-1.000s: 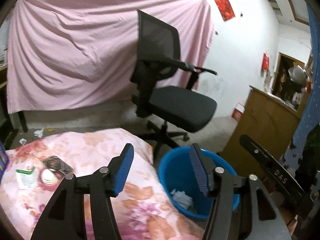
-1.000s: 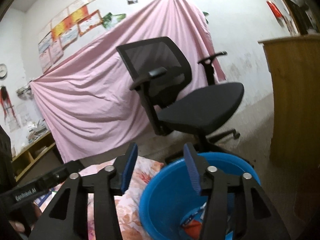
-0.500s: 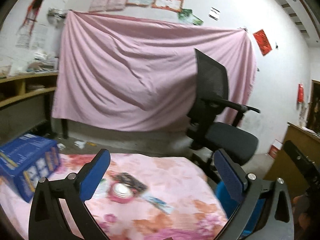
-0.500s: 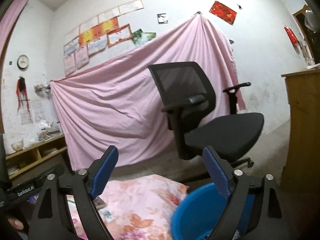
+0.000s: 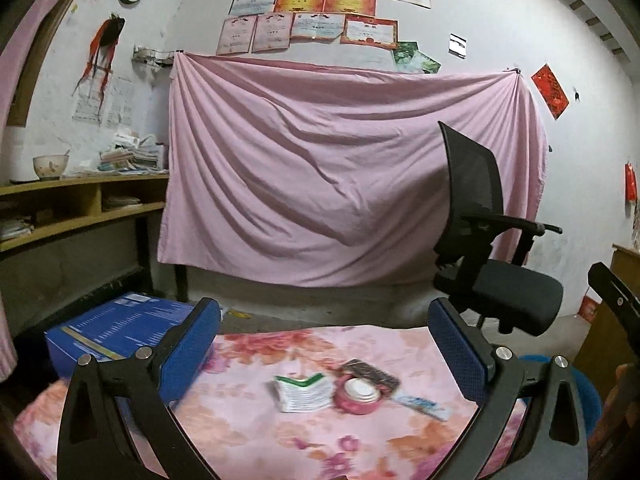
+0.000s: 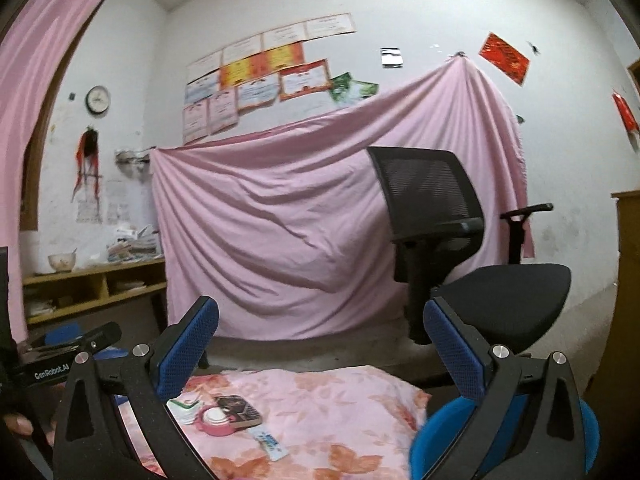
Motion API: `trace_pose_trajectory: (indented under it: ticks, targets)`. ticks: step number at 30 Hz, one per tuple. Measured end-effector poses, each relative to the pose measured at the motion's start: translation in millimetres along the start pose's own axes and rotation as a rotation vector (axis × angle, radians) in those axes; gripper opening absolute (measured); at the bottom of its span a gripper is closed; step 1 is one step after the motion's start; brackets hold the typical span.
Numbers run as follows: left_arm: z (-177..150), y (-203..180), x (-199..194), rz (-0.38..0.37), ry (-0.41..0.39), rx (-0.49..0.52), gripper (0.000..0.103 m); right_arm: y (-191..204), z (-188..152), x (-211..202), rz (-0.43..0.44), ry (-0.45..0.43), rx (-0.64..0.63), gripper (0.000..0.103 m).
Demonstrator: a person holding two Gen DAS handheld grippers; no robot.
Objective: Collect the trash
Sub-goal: 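Move both open tools back over the trash on the table, then grasp the green-white paper with the left tool while the right tool grasps the white sachet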
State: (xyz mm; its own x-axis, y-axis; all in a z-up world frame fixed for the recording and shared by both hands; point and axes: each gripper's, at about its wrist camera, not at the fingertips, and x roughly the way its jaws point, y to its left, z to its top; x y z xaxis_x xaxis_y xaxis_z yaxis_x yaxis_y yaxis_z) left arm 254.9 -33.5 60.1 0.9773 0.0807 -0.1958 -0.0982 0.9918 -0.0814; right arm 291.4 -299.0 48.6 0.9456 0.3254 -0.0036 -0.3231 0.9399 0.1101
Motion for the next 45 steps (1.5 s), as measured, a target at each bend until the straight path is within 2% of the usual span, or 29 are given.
trace_pose_trajectory:
  ticks: [8,14,20,23,25,27,29,33,40,42,45]
  targets:
    - [-22,25,5,0.021,0.036,0.068,0.101,32,-21,26,0.052,0.094,-0.083,0.103]
    - [-36,39,23,-0.029,0.136,0.090,0.101,37,-37,50,0.109,0.215,-0.060,0.103]
    - [-46,41,49,-0.071,0.250,0.092,0.101,42,-52,76,0.124,0.353,-0.055,0.103]
    - [-49,41,63,-0.095,0.307,0.069,0.100,47,-59,85,0.130,0.411,-0.074,0.096]
    - [-51,42,73,-0.114,0.359,0.055,0.098,50,-67,94,0.131,0.479,-0.089,0.090]
    - [-55,44,88,-0.137,0.433,0.032,0.094,51,-78,105,0.127,0.562,-0.091,0.084]
    - [-58,47,99,-0.151,0.492,0.014,0.081,51,-85,114,0.129,0.625,-0.081,0.079]
    - [-67,52,118,-0.161,0.577,-0.024,0.069,43,-98,130,0.132,0.743,-0.032,0.063]
    - [-78,58,145,-0.213,0.676,-0.134,0.047,39,-120,149,0.158,0.909,0.003,0.058]
    - [-78,59,148,-0.213,0.680,-0.155,0.044,38,-123,153,0.159,0.934,0.008,0.056]
    - [-77,60,149,-0.205,0.678,-0.175,0.029,38,-125,154,0.165,0.952,0.008,0.055]
